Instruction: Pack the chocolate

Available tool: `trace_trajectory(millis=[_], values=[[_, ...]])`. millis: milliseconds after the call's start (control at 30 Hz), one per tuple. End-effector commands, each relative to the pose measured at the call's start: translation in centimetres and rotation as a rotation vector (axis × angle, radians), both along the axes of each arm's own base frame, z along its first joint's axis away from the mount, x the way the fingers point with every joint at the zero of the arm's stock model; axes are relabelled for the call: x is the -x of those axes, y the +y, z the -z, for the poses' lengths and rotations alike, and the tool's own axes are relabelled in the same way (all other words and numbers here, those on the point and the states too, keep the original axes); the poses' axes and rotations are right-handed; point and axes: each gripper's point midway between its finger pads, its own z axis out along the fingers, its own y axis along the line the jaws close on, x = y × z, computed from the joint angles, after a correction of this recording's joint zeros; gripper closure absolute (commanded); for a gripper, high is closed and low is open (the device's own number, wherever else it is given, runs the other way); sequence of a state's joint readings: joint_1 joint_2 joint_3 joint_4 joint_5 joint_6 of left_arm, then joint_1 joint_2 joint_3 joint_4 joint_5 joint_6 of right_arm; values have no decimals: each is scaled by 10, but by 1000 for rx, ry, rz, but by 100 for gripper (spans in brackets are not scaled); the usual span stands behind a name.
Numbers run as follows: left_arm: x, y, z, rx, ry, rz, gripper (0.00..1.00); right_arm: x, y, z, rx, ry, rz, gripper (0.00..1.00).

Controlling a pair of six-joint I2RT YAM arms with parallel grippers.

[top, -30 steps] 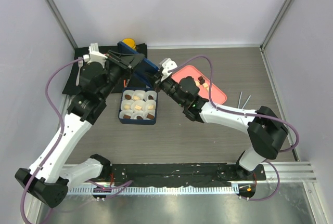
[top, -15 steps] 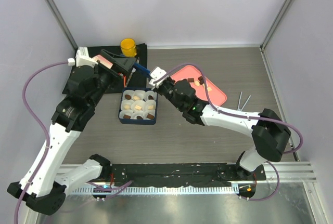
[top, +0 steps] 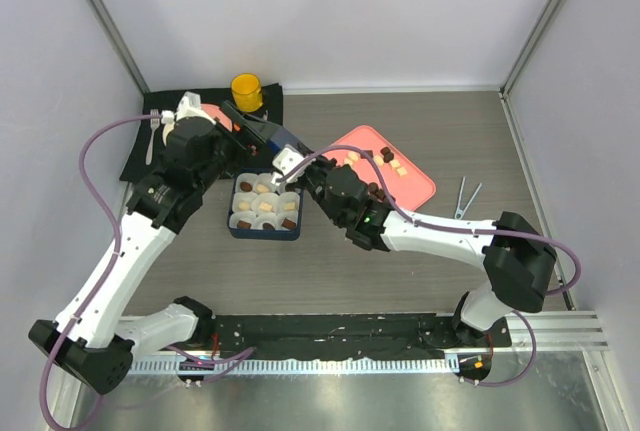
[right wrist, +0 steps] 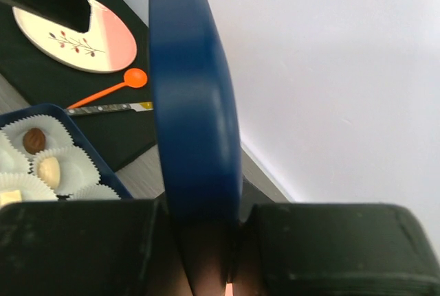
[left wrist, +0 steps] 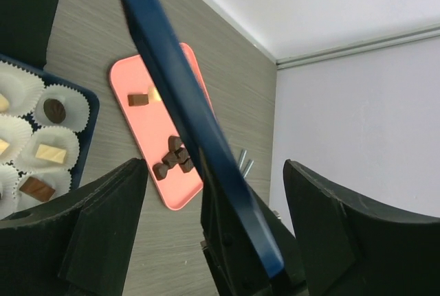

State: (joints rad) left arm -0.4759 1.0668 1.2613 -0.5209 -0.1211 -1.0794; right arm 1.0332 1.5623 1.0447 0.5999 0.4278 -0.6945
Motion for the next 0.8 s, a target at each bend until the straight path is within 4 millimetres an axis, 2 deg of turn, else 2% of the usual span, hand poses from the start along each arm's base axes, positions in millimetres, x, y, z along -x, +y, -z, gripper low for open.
trace_trajectory(millis=[0,133,433,667,767], values=[[-4,1,-12,36,-49,-24,17,1,-10,-35,-55,-103,59,97],[-7,-7,-4,43,-23,3,22,0,-8,-29,-21,-118,80,97],[-12,-12,3,55,-24,9,42,5,0,-19,21,-135,93,95],[-15,-7,10,37,-34,-17,76,7,1,-11,24,-109,113,86],[-15,-3,11,28,-49,-33,86,8,-1,-7,18,-84,118,73]])
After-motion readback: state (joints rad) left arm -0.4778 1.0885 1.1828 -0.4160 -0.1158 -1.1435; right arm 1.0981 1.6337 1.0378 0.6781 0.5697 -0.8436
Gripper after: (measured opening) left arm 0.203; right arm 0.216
